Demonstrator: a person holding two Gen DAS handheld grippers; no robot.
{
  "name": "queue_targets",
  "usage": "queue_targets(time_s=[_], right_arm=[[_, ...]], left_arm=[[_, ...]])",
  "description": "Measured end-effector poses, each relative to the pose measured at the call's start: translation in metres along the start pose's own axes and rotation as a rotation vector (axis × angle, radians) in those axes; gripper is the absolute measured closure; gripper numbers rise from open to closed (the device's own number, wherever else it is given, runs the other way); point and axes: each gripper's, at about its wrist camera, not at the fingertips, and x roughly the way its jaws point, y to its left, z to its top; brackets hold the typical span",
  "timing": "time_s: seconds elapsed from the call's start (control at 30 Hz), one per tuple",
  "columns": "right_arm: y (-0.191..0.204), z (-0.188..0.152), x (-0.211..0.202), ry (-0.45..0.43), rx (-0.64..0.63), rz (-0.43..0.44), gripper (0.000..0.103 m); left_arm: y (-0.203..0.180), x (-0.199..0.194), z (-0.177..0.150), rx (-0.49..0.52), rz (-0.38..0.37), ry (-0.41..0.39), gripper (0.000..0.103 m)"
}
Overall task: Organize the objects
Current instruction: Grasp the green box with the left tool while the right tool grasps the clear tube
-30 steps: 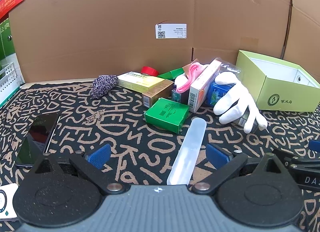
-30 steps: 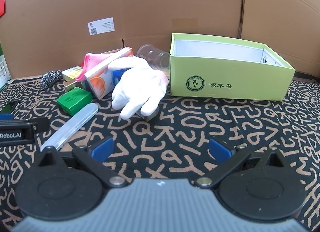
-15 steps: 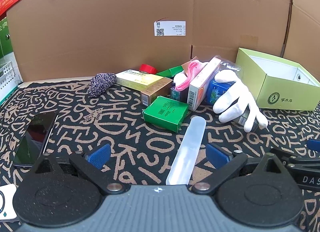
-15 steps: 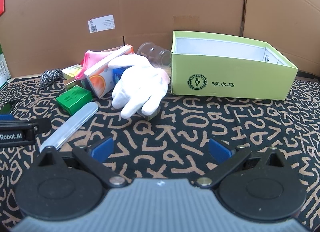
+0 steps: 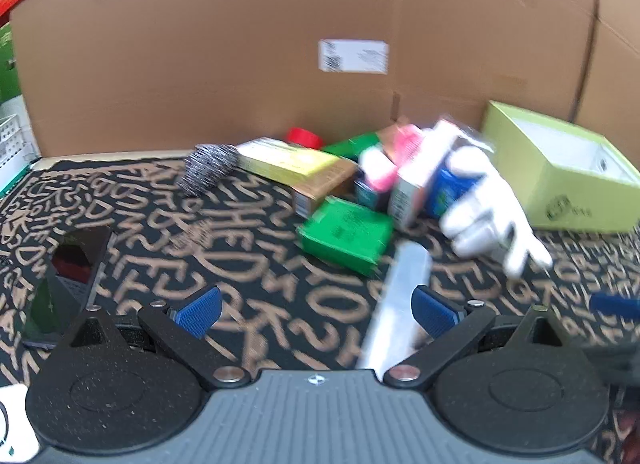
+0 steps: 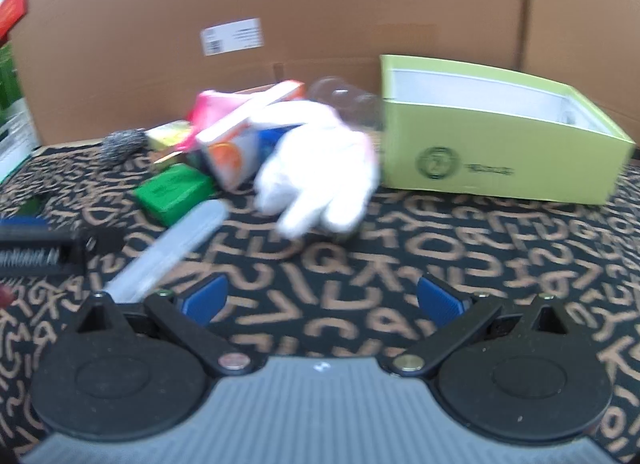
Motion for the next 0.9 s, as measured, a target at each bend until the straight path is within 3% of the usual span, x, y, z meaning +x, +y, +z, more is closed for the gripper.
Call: queue_targets(time_s=[0.17,0.27,0.33,0.4,0.47,0.63,0.73,0.83,0.9], right_arm=[[0.04,0.01,0.022,0.013,-0.079,0.158,0.0],[0.07,0.015,0.043,0.037,-0.134,0.188,0.0],[0.085,0.013,0.054,0.061,-0.18,0.18,0.002],[0.089,0.008,0.058,0.061,-0.214,0.159,0.011],[0.083,0.006,0.054,0.044,-0.221,0.154,0.019],[0.048,0.004,0.046,0.048,-0.184,0.118,0.024],[0.03,0.004,0.045,0.04,-0.169,0.103,0.026],[0.028,0.004,0.046,0.036,-0.214,0.165,0.026],[0.036,0.006,0.05,0.03,-0.26,0.2,0.026]], left_arm=[[0.022,0.007,0.019,-0.026,0.008,-0.032,0.0],[0.026,0.013,0.027,-0.029,-0.006,-0.042,0.0],[0.024,0.02,0.031,-0.019,-0.026,-0.037,0.0],[0.019,0.027,0.032,0.002,-0.056,-0.03,0.0],[0.01,0.038,0.033,0.033,-0.097,-0.021,0.0],[-0.011,0.073,0.036,0.123,-0.156,0.014,0.001],[-0.014,0.093,0.037,0.151,-0.166,0.061,0.012],[-0.011,0.106,0.036,0.131,-0.175,0.106,0.023],[-0.011,0.106,0.034,0.14,-0.174,0.092,0.031]])
